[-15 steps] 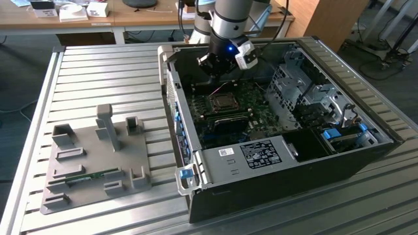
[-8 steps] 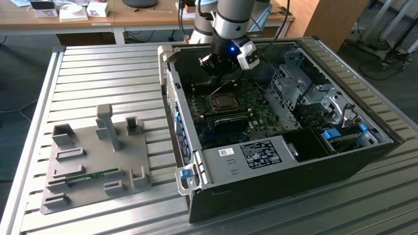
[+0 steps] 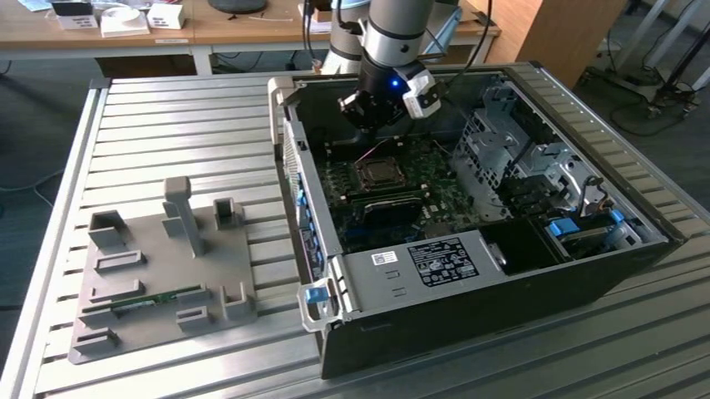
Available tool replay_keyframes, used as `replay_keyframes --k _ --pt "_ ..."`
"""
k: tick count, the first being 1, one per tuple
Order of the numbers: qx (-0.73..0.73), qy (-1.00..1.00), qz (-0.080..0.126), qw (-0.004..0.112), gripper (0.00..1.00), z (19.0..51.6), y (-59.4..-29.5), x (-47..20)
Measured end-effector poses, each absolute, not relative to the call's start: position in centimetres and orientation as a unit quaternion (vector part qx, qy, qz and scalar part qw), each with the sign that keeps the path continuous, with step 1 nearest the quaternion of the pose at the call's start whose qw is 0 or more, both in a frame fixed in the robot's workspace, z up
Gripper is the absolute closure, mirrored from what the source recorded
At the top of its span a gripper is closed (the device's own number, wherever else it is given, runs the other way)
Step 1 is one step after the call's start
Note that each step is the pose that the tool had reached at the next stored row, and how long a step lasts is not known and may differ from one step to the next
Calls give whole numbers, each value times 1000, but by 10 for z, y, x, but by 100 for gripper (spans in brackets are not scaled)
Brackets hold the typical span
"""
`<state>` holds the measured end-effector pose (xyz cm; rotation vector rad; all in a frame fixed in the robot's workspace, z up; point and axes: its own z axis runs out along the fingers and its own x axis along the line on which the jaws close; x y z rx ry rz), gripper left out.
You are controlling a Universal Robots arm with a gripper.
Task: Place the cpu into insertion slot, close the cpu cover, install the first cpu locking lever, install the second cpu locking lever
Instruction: 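Install the first cpu locking lever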
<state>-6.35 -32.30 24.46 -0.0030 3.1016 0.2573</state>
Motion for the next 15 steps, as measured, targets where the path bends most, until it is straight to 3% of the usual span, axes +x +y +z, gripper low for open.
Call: replay_keyframes --k 15 --pt "-1 996 83 15 89 241 -322 -62"
